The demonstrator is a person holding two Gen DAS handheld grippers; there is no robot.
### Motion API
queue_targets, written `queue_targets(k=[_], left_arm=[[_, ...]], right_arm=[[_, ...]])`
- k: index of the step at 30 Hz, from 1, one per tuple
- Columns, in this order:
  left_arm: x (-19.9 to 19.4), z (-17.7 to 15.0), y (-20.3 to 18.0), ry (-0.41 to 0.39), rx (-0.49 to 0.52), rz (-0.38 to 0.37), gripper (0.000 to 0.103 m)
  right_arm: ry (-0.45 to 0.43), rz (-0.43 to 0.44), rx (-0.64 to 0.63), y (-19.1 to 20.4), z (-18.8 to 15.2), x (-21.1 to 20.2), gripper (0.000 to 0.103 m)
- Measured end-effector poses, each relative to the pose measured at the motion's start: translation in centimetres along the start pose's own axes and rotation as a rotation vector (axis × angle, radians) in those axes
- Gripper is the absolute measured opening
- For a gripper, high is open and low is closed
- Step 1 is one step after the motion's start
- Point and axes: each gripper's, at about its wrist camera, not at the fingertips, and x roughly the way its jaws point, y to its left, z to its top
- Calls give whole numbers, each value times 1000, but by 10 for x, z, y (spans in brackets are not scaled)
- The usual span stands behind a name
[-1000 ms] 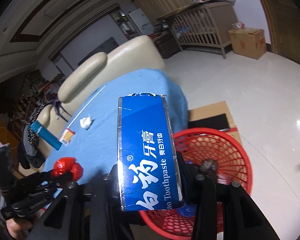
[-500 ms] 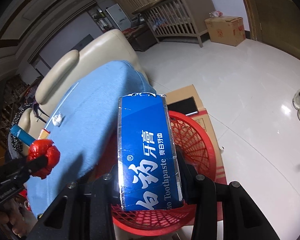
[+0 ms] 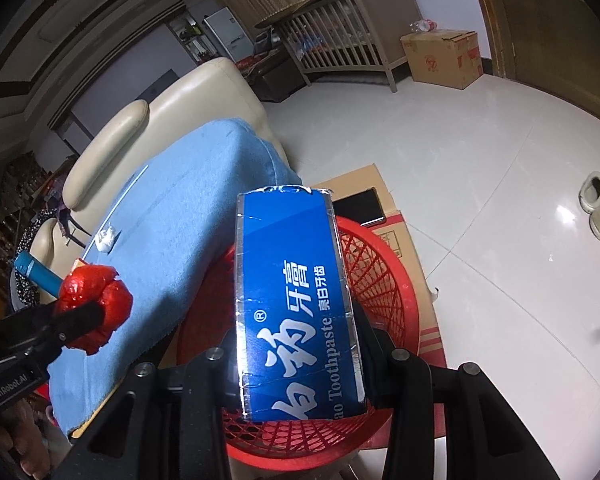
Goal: Collect trash
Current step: 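Open the right tool over the basket while the left tool lowers the red bag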
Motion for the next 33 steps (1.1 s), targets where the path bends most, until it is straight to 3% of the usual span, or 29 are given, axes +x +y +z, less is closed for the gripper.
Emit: queue_targets(k=[21,24,26,33], left_arm=[[4,4,-13,13,22,-17,42],[5,4,-16,14,28,-21,42],[6,5,-18,16,31,-23,42],[10,6,-22,27,38,-29,42]], right_arm=[[15,-42,42,-7,-2,7,44],[44,-38,54,-8,-2,14,50],[55,-36,64,-9,-2,18,74],[2,-41,104,-19,2,6,74]])
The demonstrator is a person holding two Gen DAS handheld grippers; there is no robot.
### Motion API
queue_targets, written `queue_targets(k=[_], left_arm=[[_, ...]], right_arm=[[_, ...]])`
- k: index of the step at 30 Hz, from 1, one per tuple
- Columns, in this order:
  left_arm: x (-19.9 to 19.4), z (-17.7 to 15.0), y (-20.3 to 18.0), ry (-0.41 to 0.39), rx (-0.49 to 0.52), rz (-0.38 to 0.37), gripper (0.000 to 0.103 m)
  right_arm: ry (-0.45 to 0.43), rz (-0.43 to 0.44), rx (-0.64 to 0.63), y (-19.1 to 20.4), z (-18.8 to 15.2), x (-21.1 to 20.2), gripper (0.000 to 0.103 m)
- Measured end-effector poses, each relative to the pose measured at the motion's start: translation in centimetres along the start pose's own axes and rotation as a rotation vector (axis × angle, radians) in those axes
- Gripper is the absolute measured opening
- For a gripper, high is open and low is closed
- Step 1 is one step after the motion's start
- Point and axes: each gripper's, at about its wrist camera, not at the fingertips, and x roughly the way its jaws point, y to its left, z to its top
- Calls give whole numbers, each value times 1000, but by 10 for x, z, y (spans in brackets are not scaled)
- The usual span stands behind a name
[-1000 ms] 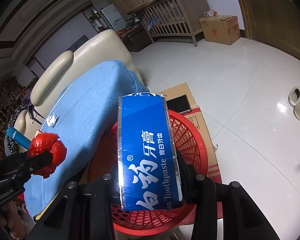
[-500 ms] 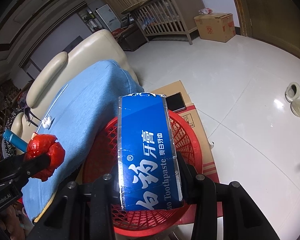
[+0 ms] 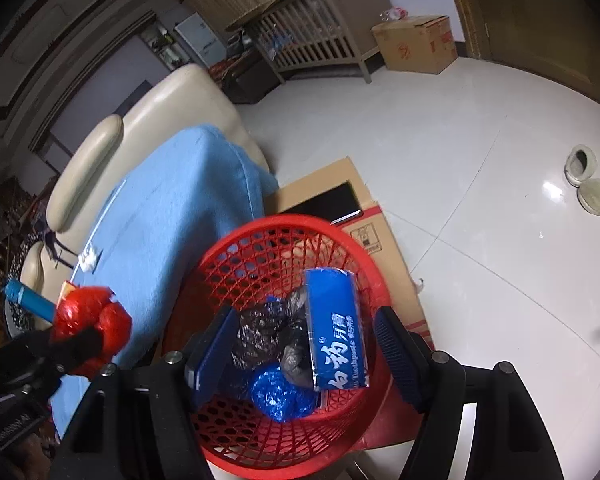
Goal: Collect trash
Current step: 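Open the right tool over the basket while the left tool lowers the red bag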
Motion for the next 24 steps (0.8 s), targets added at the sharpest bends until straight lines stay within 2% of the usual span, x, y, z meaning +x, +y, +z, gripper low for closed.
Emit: queue_targets(k=[10,24], left_arm=[[17,7,-17,28,23,-21,42],[44,16,-38,64,60,-25,42]], right_arm=[[-100,21,71,-17,11,-31,74],[-157,25,118,-39,19,-53,74]])
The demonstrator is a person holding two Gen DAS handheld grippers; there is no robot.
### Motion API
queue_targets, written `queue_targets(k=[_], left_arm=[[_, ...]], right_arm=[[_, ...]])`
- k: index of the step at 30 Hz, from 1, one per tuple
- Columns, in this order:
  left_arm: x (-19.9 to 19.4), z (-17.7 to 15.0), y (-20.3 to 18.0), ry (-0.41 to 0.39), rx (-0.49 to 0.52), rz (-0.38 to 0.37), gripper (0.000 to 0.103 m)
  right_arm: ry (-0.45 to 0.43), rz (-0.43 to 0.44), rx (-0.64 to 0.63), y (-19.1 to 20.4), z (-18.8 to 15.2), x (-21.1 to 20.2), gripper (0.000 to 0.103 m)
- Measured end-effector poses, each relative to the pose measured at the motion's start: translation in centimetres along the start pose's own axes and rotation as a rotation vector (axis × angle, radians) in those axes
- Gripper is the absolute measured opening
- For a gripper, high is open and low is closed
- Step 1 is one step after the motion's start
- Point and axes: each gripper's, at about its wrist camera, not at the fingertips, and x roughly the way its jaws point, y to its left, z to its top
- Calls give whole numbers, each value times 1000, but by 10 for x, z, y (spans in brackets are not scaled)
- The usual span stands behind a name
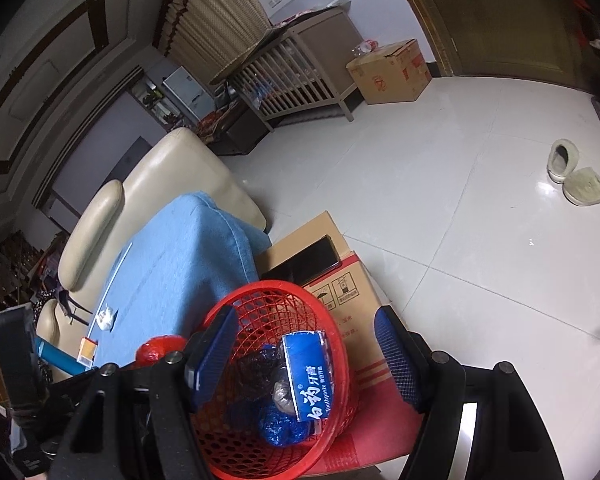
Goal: Collect trash
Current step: 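Open the right tool over the basket while the left tool lowers the red bag, then open the left tool and move both tools back over the blue table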
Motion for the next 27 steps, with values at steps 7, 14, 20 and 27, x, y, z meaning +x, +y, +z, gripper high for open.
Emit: queue_targets(k=[7,14,20,27], left_arm=[[10,-2,-4,18,14,10,42],[15,-1,0,31,3,0,46],[18,0,4,37,14,28,72],[-3,3,34,-23,-54,29,72]], right_arm=[[-7,0,11,-4,2,-1,74],[-13,8,2,1,2,-3,74],[-26,18,-6,5,4,-7,74],[-34,22,-9,7,7,-10,74]])
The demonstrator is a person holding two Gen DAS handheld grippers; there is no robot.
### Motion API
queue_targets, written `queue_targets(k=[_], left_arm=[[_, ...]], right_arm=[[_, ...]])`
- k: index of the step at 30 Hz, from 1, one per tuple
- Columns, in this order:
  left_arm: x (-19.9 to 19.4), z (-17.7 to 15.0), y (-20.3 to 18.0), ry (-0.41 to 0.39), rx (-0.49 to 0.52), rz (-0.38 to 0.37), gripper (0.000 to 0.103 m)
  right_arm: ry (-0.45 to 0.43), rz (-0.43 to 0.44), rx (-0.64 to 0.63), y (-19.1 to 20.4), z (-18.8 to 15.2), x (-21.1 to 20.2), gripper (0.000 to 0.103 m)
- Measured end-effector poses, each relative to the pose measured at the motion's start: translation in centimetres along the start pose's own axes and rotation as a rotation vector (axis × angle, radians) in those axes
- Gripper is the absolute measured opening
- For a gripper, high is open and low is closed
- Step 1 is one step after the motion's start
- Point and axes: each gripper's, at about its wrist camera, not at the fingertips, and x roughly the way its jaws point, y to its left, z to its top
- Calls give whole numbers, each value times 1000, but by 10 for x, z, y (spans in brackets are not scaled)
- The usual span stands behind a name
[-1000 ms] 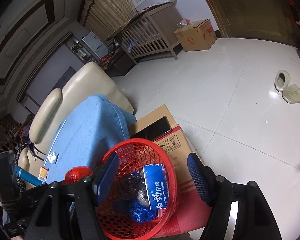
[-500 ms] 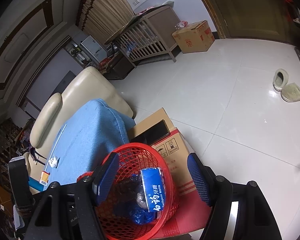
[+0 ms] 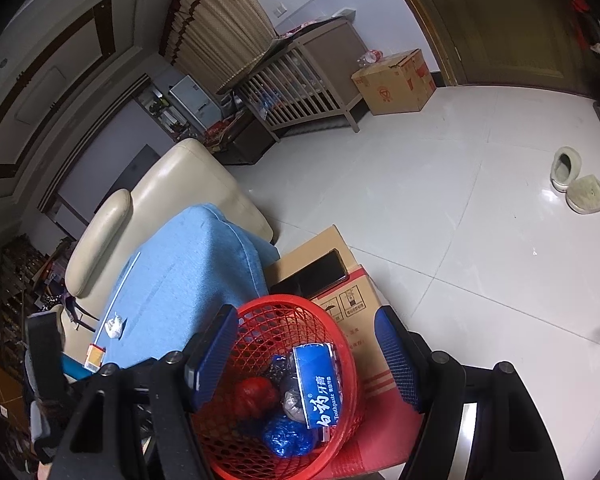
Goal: Collect trash
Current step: 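Open the left tool and move both tools back over the blue table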
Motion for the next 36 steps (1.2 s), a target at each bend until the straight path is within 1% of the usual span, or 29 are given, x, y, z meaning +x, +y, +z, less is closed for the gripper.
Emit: queue_targets(k=[2,6,11,15,21,25,28,31,36], left_arm=[[-7,0,13,-19,-24,6,72],[-20,-5,49,-50,-83,42,72],[-30,-21,101,-64,-186,76,72],[-36,-42,142,-70,-269,94,72],[-38,-81,202,-59,-395,137,72],[-42,-114,242,-61,-482,188,72],[-42,-132,267,-58,-536,211,72],[-44,-146,287,-61,-575,229,72],[-41,-158,319,-68,-622,248,72]], right_arm=[[5,2,-8,4,0,2,74],[25,15,-35,19,-4,8,74],[79,41,-99,54,-16,24,74],[146,66,-170,88,-31,44,74],[272,104,-321,154,-65,78,74],[323,126,-403,197,-81,99,74],[367,151,-443,231,-90,119,74],[403,168,-474,267,-99,143,74],[448,210,-528,334,-114,187,74]])
